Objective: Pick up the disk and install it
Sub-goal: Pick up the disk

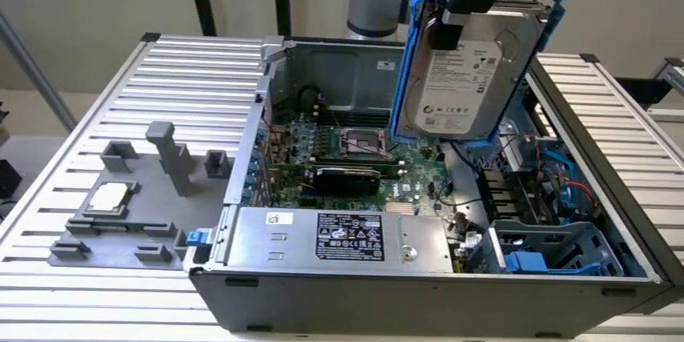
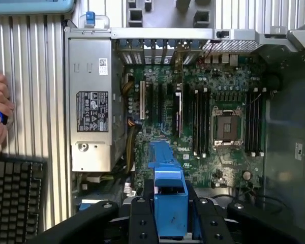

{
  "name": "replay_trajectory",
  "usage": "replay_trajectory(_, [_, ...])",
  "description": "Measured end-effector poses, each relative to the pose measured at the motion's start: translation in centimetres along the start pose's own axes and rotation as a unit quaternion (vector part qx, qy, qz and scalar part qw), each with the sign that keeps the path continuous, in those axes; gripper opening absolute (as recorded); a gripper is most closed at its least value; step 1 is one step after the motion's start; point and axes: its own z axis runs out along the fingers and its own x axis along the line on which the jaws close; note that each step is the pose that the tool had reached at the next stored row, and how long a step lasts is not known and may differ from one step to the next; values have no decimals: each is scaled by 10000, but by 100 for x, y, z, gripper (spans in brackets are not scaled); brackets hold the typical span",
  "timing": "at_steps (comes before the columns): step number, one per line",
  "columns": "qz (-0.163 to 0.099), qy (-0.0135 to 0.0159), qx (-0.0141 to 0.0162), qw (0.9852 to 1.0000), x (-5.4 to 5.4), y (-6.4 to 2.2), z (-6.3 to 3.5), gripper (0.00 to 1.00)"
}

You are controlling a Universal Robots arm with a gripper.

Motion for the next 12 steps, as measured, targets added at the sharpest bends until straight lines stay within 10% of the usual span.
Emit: replay_trajectory(12, [0, 0, 0, 10000, 397, -212, -9, 0])
